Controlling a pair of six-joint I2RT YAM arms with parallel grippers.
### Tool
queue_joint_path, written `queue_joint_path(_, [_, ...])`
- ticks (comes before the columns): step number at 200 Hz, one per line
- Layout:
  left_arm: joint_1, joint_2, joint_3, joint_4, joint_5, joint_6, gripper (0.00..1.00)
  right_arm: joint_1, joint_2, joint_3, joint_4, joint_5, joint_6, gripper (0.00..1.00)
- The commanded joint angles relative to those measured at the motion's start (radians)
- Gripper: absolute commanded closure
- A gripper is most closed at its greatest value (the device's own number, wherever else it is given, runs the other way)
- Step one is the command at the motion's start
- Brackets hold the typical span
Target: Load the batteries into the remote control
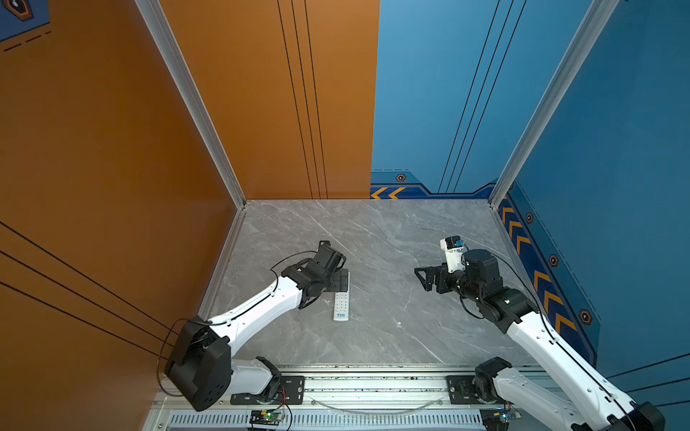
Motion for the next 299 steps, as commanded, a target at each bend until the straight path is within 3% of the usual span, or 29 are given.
queue_joint_path(1, [0.061, -0.139, -0.089, 0.013, -0.120, 0.074, 0.02, -0.020, -0.041, -0.036, 0.000, 0.161, -0.003, 0.00])
queue_joint_path(39, [0.239, -0.359, -0.227, -0.016, -0.211, 0.042, 0.02, -0.105, -0.189, -0.140, 0.122, 0.332, 0.033, 0.00])
queue_joint_path(63, [0.277, -0.437, -0.283, 0.032, -0.233, 0.050, 0.02, -0.181, -0.234, -0.200, 0.180, 0.404, 0.063, 0.00])
queue_joint_path(92, [0.333, -0.416, -0.285, 0.043, -0.246, 0.070, 0.02, -0.290, -0.211, -0.271, 0.267, 0.423, 0.114, 0.00])
queue_joint_path(115, [0.375, -0.383, -0.293, 0.095, -0.191, 0.161, 0.02, -0.344, -0.145, -0.316, 0.360, 0.429, 0.093, 0.00])
queue_joint_path(137, [0.400, -0.365, -0.320, 0.188, -0.167, 0.227, 0.02, -0.357, -0.113, -0.388, 0.525, 0.352, 0.021, 0.00])
queue_joint_path(162, [0.411, -0.330, -0.382, 0.379, -0.182, 0.284, 0.02, -0.352, -0.095, -0.531, 0.843, 0.395, -0.045, 0.00])
queue_joint_path(196, [0.490, -0.150, -0.374, 0.532, -0.217, 0.330, 0.02, -0.328, 0.036, -0.544, 1.015, 0.463, -0.108, 0.00])
queue_joint_path(240, [0.532, 0.072, -0.399, 0.835, -0.270, 0.320, 0.02, -0.291, 0.335, -0.534, 1.304, 0.480, -0.175, 0.00])
queue_joint_path(260, [0.532, 0.104, -0.419, 0.974, -0.293, 0.352, 0.02, -0.277, 0.423, -0.511, 1.318, 0.487, -0.191, 0.00])
queue_joint_path(281, [0.538, 0.124, -0.459, 1.125, -0.293, 0.379, 0.02, -0.269, 0.541, -0.532, 1.479, 0.502, -0.203, 0.00])
queue_joint_path(299, [0.546, 0.154, -0.501, 1.263, -0.267, 0.388, 0.02, -0.260, 0.597, -0.520, 1.505, 0.517, -0.207, 0.00])
